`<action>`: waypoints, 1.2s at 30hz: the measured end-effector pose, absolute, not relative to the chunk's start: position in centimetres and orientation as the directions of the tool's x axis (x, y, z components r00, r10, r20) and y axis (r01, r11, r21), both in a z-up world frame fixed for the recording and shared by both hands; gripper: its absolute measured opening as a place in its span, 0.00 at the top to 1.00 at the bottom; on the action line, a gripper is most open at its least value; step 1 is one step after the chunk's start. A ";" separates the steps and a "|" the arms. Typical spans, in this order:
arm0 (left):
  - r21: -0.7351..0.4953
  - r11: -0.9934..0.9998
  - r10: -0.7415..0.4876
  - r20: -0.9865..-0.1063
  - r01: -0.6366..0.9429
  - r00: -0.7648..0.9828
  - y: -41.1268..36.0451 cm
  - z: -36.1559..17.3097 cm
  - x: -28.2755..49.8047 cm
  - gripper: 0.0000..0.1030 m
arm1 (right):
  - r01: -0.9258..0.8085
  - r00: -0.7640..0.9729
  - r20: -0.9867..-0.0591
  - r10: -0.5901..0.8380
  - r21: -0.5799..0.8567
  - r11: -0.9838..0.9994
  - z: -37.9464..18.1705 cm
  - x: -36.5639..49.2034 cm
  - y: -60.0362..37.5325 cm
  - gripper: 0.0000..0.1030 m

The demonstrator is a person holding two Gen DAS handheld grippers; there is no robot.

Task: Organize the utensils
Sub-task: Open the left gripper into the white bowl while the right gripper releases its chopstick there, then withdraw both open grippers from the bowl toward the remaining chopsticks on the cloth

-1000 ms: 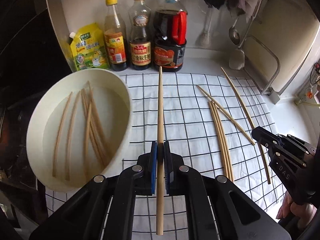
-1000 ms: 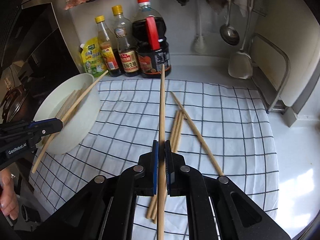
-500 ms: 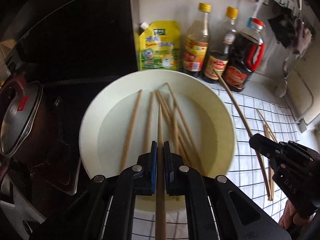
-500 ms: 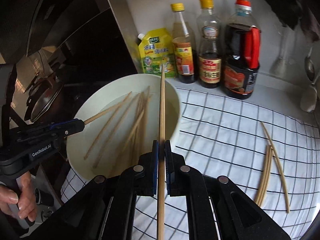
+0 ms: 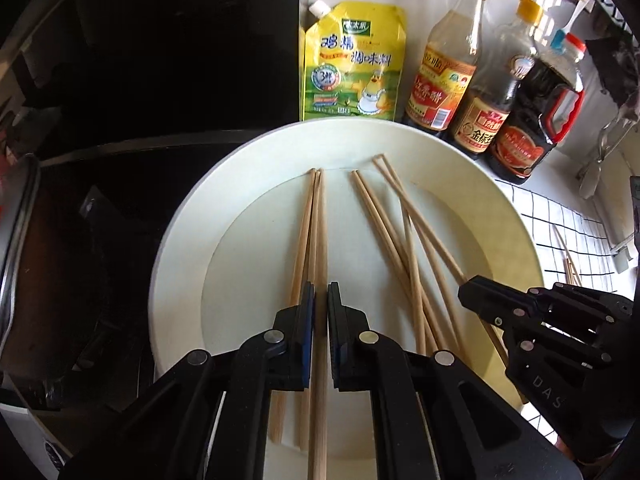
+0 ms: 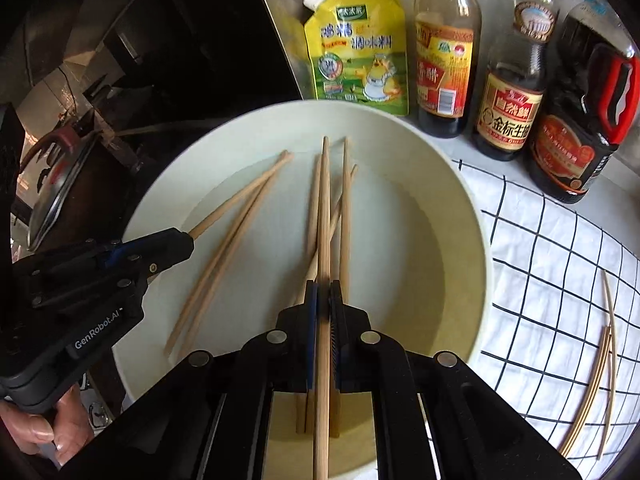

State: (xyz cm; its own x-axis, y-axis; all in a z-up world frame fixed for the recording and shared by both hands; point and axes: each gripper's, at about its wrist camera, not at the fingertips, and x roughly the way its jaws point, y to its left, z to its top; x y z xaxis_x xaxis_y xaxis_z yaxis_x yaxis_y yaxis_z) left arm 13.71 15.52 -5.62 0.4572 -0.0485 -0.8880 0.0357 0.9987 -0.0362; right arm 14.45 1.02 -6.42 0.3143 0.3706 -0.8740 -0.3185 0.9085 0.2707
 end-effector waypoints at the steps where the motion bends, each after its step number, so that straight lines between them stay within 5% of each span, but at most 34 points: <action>1: -0.037 0.999 -0.051 -0.891 0.039 0.452 15.5 -5.8 13.9 0.92 | -0.313 0.307 -0.877 0.369 0.273 0.910 -6.7 14.6 1.1 0.94; 5: -0.027 0.999 -0.041 -0.896 0.038 0.443 15.8 -6.2 14.2 0.90 | -0.289 0.294 -0.879 0.375 0.292 0.912 -7.2 14.8 0.7 0.91; 10: -0.021 1.000 -0.022 -0.888 0.008 0.459 17.0 -6.0 13.6 0.45 | -0.284 0.338 -0.866 0.369 0.279 0.917 -6.3 14.1 0.1 0.83; 15: -0.033 0.999 -0.018 -0.879 -0.022 0.476 18.2 -5.1 12.7 0.44 | -0.266 0.357 -0.858 0.370 0.286 0.920 -5.6 13.4 -0.6 0.74; 36: -0.042 0.996 -0.075 -0.853 0.076 0.516 13.7 -2.2 8.8 0.33 | -0.189 0.467 -0.811 0.351 0.296 0.936 -2.2 6.4 -5.9 0.64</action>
State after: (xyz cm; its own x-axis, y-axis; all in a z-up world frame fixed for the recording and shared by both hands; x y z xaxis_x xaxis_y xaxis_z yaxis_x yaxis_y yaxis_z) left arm 8.76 13.73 -2.20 0.5161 -0.0748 -0.8532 0.0758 0.9963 -0.0416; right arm 6.44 -5.90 -2.25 0.4674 0.3512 -0.8113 -0.1891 0.9362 0.2963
